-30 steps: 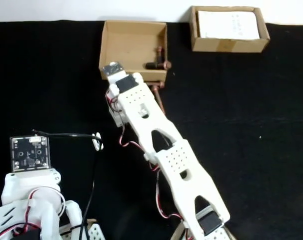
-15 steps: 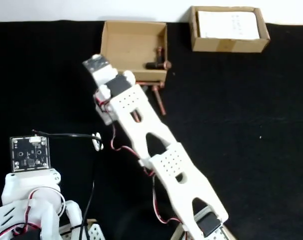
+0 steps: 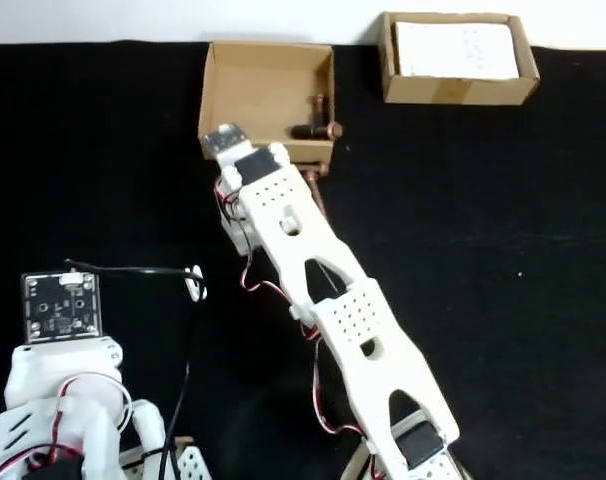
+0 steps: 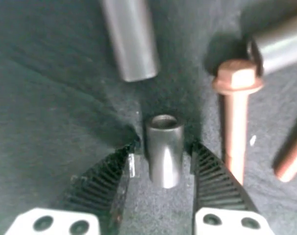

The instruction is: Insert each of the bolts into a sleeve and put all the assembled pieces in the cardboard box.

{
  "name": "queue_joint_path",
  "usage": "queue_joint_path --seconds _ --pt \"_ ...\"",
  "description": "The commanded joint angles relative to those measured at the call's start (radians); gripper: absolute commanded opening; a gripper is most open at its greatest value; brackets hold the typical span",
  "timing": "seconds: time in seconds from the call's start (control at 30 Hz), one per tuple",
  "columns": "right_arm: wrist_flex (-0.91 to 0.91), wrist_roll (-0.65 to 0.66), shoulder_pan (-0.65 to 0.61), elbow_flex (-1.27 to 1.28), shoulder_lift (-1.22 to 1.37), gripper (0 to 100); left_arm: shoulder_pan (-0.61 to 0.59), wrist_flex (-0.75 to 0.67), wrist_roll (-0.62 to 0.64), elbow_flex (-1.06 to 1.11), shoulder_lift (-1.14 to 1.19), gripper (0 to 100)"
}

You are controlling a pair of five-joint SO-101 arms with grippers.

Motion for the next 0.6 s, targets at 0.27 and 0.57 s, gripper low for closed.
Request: queue_joint_path --seconds 0.27,0.57 --pt "-0.007 0.009 0.013 -0.013 0.122 10.3 -0.007 -0.014 -0.002 -0.001 0.016 2" --pt "0.044 0.055 0.008 -0.139 0.084 0.7 -0.008 -0.014 -0.002 -0.001 0.012 2"
